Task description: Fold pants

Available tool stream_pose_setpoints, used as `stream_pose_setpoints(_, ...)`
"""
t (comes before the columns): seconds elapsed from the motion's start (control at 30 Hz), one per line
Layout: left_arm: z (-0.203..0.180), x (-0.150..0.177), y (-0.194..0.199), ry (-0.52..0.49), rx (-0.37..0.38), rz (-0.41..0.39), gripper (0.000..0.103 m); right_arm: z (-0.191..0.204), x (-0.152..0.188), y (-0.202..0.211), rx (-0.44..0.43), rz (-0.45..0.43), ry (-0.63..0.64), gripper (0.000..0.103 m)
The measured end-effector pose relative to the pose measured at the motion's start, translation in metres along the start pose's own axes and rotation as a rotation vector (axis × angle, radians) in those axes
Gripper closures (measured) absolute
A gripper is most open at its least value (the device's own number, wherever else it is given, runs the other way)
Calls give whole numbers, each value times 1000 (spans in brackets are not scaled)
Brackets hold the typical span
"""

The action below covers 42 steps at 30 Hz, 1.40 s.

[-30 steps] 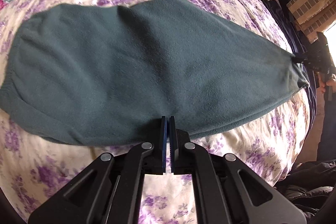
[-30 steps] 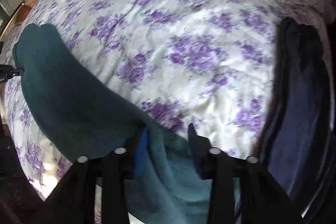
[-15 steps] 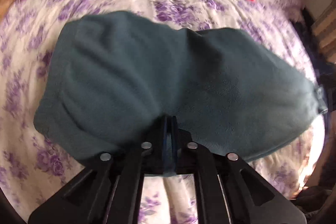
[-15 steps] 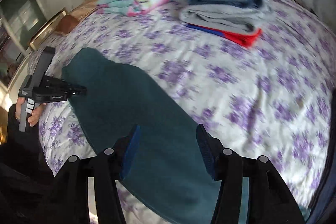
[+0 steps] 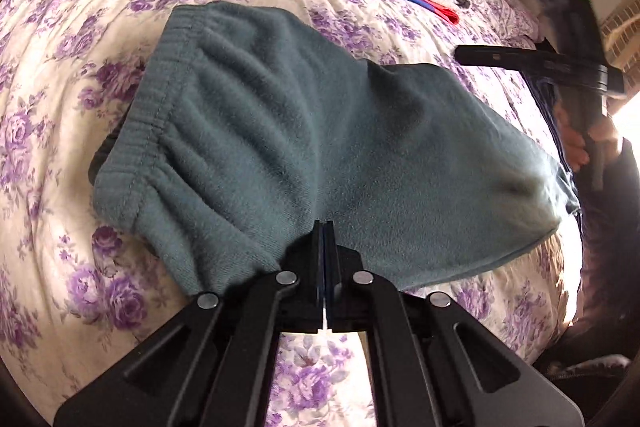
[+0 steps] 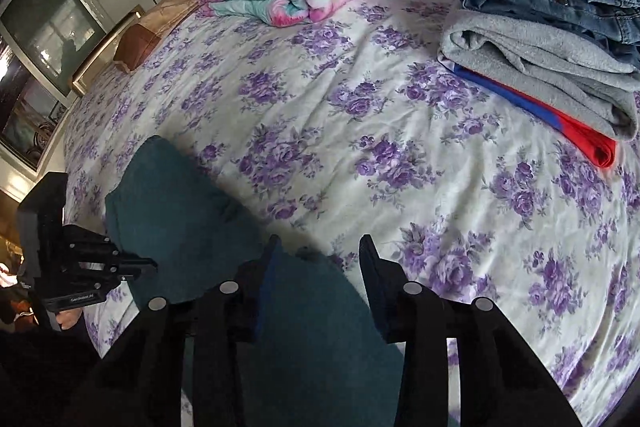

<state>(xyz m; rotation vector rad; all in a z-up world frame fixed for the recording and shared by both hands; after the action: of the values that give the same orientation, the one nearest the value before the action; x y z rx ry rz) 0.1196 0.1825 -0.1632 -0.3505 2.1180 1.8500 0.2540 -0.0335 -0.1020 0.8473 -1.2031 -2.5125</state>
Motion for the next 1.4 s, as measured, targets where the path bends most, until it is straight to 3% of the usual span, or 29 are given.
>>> stream_pose_setpoints(0.23,1,0,-2,-16,49,-12,101,24,28,-20,41,74,88,63)
stream_pose_setpoints(0.37,2,0,-2,-13,70,-15,101,39,43,-30,-21,140,88,62)
stream_pose_setpoints(0.47,2,0,-2,-14,72,-18,101,49,49,-33,-21,160,120,59)
stream_pose_setpoints(0.77,-1,0,-2,-23,61,-24,101,38,28,-50,-103,148,77,57)
stream_pose_setpoints(1.07,-2,-1,-3,-23,59,-28,101,16,48,-21,-22,177,70,59)
stream_pose_setpoints(1.13,-2,-1,-3,-27,55,-29,101,14,51,-24,-58,190,71,53)
stream_pose_setpoints(1.2,-3,0,-3,-32,49,-31,101,19,45,-30,-142,194,71,38)
stream_pose_setpoints(1.27,-4,-1,-3,-36,43,-33,101,23,32,-40,-196,171,75,38)
stream_pose_setpoints(1.4,-3,-2,-4,-27,56,-30,101,27,12,-46,-184,128,119,41)
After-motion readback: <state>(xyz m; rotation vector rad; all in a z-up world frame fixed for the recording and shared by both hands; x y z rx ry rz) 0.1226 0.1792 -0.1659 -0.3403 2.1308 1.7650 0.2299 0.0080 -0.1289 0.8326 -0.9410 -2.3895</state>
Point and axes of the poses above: each gripper's, at about its wrist camera, not at the fingertips, and y roughly against the way its jaws point, z to its left, x to its underside, the point moved 5 cm from there along -y, roughly the way its jaws point, and after that the axes turned 15 degrees about -x, right-handed, at the moved point
